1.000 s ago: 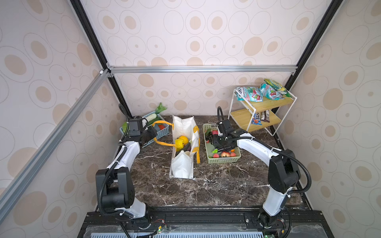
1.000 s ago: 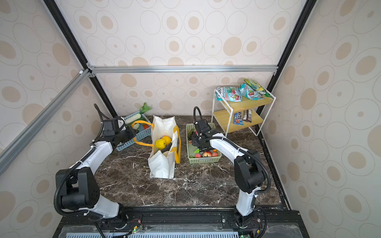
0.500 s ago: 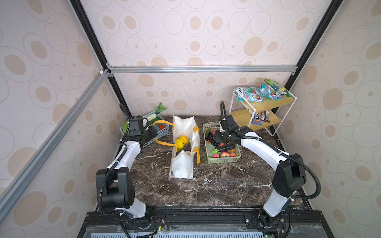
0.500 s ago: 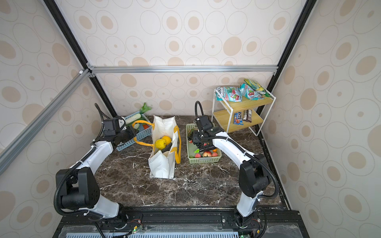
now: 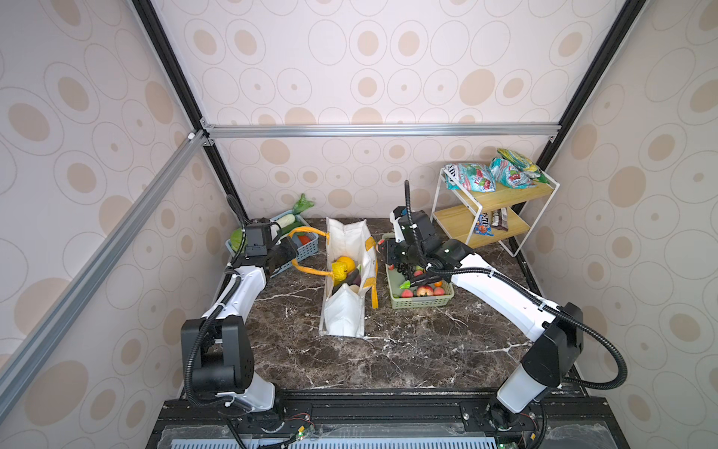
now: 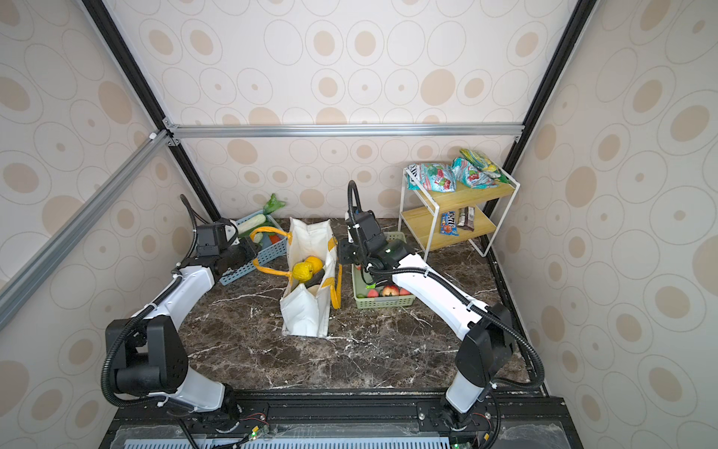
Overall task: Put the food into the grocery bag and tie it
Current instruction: 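Carry the peach with the right gripper over the white bag opening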
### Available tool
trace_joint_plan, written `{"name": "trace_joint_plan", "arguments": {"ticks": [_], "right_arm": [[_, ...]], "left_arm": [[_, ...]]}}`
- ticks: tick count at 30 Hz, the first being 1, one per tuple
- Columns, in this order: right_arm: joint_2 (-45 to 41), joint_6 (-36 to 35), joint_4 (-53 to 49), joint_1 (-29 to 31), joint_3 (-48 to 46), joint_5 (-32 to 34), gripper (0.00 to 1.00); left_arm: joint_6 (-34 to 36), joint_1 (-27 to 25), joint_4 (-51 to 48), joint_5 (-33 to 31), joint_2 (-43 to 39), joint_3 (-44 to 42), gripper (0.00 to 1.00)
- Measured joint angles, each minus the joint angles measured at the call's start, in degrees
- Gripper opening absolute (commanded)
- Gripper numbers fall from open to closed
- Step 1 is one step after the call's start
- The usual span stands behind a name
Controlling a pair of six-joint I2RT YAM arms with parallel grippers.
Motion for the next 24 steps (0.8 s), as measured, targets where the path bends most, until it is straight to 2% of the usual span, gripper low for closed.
{"name": "trace_joint_plan", "arguments": {"ticks": [9,24], "right_arm": [[7.1,0.3,0.9,4.7,5.3,-0.8,0.3],[19.7,-0.1,-2.2,5.2,11.0,-2.1,0.31]], "left_arm": [[0.0,-0.4,0.0,-0.1,0.0,0.1,0.04],[0.0,-0.5,-0.2,-0.1,0.0,0.9,0.04]]}}
